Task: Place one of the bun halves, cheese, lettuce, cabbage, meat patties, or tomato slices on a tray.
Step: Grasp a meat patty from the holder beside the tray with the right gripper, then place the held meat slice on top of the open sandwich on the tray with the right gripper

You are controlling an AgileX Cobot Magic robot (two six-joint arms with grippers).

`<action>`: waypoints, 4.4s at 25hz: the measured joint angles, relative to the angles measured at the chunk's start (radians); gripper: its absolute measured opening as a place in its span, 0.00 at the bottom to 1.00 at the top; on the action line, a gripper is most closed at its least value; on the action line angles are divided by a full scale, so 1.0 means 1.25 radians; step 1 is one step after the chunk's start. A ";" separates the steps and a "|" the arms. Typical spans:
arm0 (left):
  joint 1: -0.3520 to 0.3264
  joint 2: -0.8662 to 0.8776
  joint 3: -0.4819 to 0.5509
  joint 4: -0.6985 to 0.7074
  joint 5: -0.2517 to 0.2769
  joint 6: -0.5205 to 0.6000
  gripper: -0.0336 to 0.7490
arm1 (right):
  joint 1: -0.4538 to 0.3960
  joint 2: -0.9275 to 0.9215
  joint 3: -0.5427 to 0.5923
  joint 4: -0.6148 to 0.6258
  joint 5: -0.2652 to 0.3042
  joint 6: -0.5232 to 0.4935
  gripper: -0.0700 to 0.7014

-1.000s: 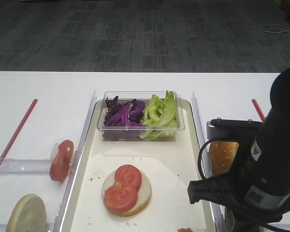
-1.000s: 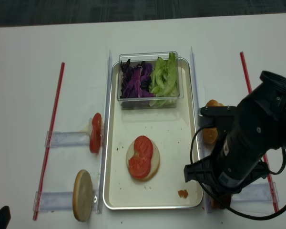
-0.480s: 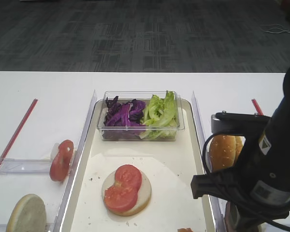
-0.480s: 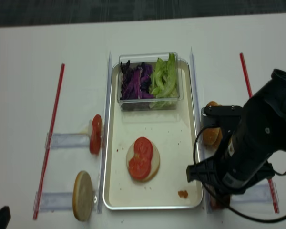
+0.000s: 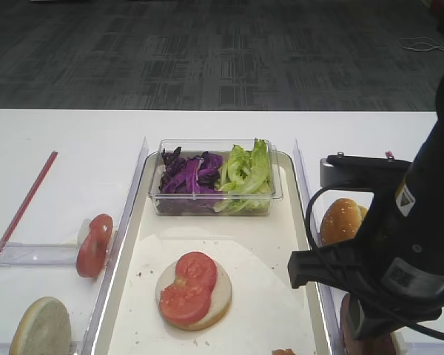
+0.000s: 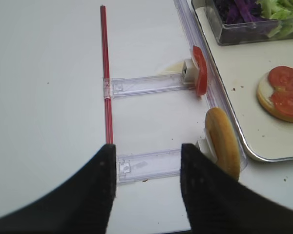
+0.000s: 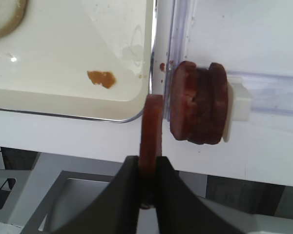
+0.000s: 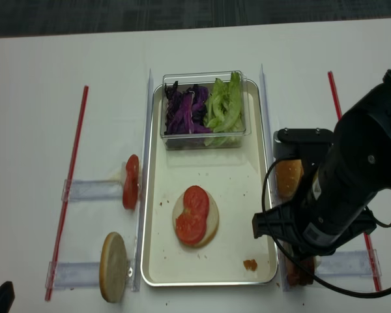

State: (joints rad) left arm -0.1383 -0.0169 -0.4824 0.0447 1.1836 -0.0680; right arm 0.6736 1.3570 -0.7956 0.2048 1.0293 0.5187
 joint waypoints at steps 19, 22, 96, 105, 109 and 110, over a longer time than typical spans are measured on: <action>0.000 0.000 0.000 0.000 0.000 0.000 0.42 | 0.000 0.000 0.000 0.091 -0.098 -0.068 0.23; 0.000 0.000 0.000 0.000 0.000 0.000 0.42 | 0.000 0.000 0.000 0.118 -0.117 -0.089 0.23; 0.000 0.000 0.000 0.000 0.000 0.000 0.42 | -0.114 0.428 -0.169 0.767 -0.184 -0.782 0.23; 0.000 0.000 0.000 0.000 0.000 0.000 0.42 | -0.116 0.430 -0.169 0.750 -0.187 -0.777 0.23; 0.000 0.000 0.000 0.000 0.000 0.000 0.42 | -0.116 0.431 -0.170 0.722 -0.189 -0.755 0.23; 0.000 0.000 0.000 0.000 0.000 0.000 0.42 | -0.116 0.431 -0.170 0.718 -0.189 -0.753 0.23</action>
State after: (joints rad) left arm -0.1383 -0.0169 -0.4824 0.0447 1.1836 -0.0680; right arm 0.5280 1.8964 -1.0078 1.1021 0.7929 -0.4228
